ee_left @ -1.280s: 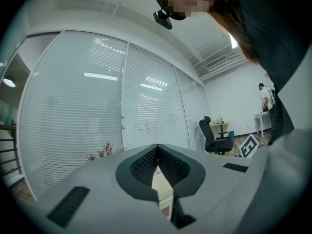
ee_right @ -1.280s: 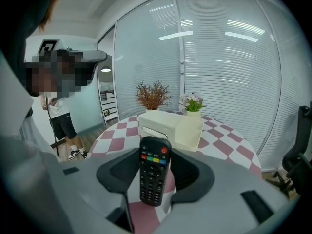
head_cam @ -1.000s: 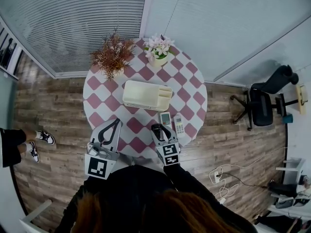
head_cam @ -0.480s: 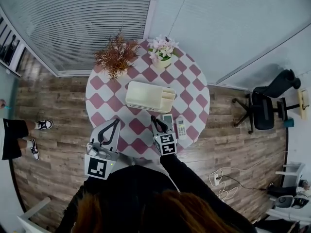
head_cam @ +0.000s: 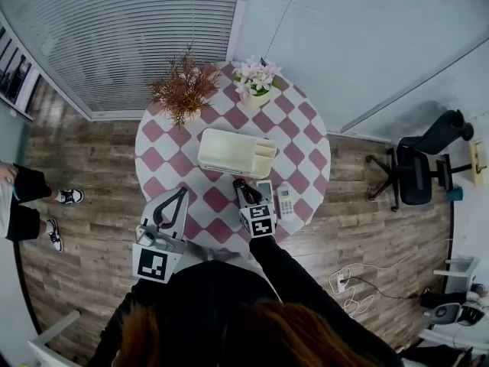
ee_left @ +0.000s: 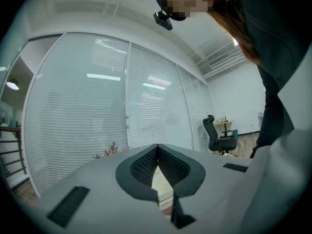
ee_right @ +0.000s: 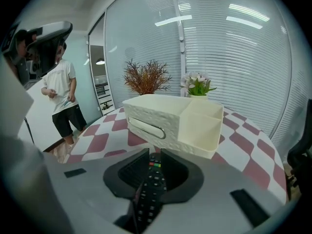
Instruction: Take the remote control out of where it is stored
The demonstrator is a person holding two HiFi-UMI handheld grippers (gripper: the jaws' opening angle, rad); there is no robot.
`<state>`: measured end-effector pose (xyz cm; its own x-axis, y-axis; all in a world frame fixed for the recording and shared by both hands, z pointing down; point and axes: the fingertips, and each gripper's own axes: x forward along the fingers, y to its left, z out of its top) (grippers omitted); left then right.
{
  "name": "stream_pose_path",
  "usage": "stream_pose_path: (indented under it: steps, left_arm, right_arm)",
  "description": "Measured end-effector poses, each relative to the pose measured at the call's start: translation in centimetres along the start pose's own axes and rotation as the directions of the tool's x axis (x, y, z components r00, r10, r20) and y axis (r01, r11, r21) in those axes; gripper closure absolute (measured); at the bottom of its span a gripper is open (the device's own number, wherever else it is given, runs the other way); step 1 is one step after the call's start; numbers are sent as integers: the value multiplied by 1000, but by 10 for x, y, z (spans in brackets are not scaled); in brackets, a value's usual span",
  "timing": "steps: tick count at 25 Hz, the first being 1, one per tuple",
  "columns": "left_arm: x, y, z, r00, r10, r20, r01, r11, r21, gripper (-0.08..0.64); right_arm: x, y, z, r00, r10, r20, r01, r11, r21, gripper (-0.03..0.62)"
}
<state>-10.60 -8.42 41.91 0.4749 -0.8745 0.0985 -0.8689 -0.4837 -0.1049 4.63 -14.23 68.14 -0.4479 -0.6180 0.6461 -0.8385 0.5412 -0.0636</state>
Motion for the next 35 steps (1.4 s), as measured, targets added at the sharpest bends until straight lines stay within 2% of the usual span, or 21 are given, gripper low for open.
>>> stream_pose_path:
  steps: [5,14,22,35]
  left_arm:
    - [-1,-1,0,1000,1,0,-1,1000,-6,554]
    - [-3,-3,0,1000,-4,2,4,1000,-8,554]
    - [-6,-6,-1,1000,-10,-4,10,1000,-15,554]
    - [-6,-6,2,1000,-16,12,16,1000,-21,554]
  right_arm:
    - [-1,-4,3,1000,-5,8,5,1000,3,517]
    - [-5,-3,7,1000,-15,23,15,1000,9,572]
    - [-10,-1,9,999,-14,32,14,1000,19,578]
    - [-31,-6,42,990,-36,136,33,999,24,578]
